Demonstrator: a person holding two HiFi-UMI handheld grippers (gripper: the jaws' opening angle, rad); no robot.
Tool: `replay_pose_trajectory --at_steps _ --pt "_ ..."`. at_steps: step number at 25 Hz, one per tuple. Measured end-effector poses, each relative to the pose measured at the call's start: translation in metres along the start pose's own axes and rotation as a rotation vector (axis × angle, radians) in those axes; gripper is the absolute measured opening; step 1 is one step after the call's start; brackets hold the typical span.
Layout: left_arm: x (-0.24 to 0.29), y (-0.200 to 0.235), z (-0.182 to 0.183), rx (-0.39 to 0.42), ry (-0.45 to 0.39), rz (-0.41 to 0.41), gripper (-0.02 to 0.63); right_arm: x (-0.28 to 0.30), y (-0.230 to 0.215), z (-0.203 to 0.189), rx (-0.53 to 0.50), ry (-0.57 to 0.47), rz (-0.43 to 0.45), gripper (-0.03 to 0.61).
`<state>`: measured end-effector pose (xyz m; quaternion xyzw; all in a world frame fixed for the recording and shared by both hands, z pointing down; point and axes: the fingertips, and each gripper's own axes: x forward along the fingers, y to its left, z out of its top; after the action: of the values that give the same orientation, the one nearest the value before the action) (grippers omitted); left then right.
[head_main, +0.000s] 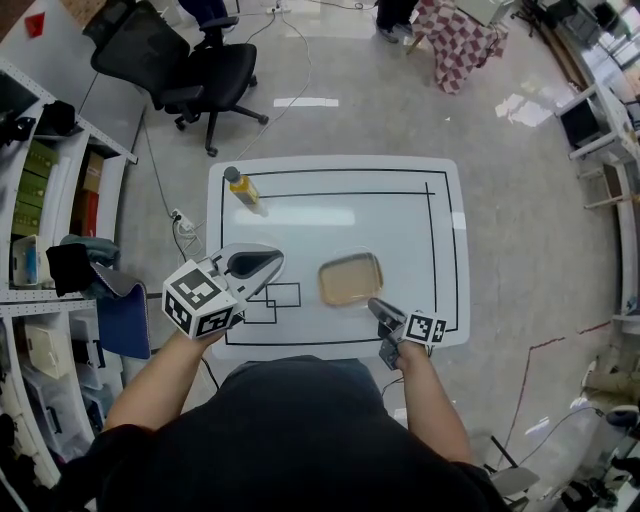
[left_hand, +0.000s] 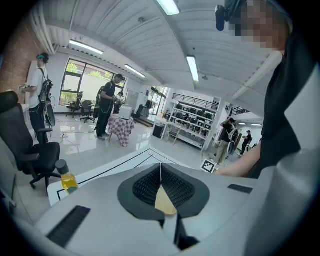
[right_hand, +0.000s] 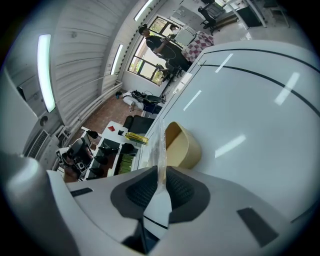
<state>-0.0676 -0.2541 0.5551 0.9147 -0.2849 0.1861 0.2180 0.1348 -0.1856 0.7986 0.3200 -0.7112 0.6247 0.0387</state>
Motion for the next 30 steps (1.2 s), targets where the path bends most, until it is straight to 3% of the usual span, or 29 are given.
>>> replay_pose_trajectory --at_steps 19,30 --pt "-0.043 -0.007 0.003 0.025 -0.038 0.009 0.025 -0.016 0.038 -0.005 -0.079 -0.040 -0.013 0.055" --pt "-0.076 -0.008 0.011 0.032 -0.081 0.027 0.025 -0.040 0.073 0.023 -0.156 -0.113 -0.037 0.054"
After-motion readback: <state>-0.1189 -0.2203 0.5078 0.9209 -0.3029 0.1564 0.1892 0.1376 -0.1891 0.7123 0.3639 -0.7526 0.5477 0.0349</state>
